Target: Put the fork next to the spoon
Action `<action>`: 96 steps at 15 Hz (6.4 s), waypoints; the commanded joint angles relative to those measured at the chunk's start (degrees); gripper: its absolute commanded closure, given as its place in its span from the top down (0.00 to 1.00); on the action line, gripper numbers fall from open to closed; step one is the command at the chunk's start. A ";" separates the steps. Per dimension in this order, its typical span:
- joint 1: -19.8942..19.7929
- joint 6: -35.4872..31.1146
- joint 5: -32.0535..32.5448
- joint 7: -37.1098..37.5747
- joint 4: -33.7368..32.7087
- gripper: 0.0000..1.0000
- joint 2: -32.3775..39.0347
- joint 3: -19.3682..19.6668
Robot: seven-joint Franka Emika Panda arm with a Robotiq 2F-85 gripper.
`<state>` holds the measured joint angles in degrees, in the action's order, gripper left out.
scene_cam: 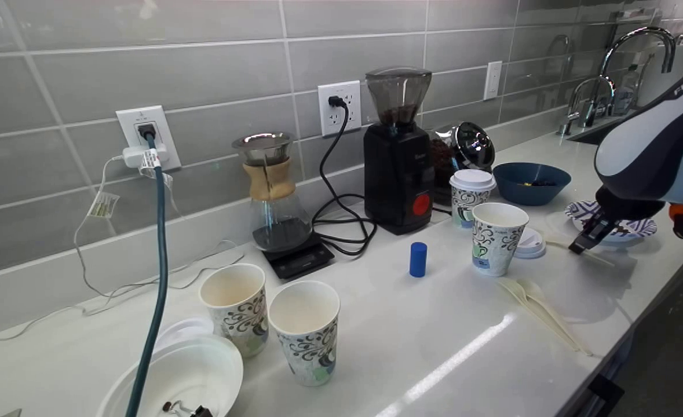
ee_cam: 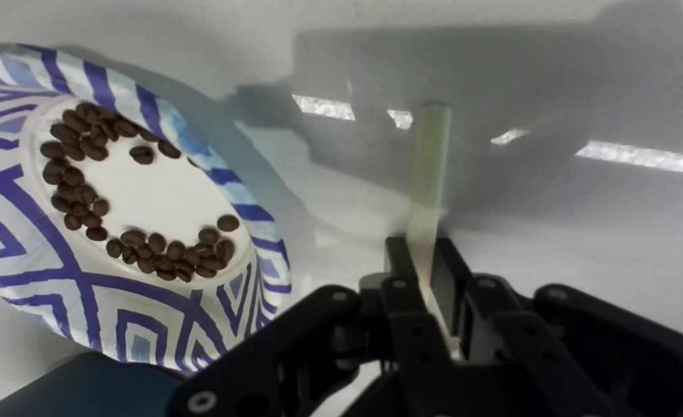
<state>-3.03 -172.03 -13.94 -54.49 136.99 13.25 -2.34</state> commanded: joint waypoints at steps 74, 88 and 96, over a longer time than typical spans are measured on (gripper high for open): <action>6.34 2.38 27.20 69.95 21.54 0.03 -19.74 -15.64; 19.49 34.14 9.22 37.44 14.30 1.00 -31.36 -7.50; 12.65 68.60 18.43 24.59 -0.56 1.00 -41.43 1.72</action>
<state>11.10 -113.01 1.65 -26.95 142.38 -24.30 -2.22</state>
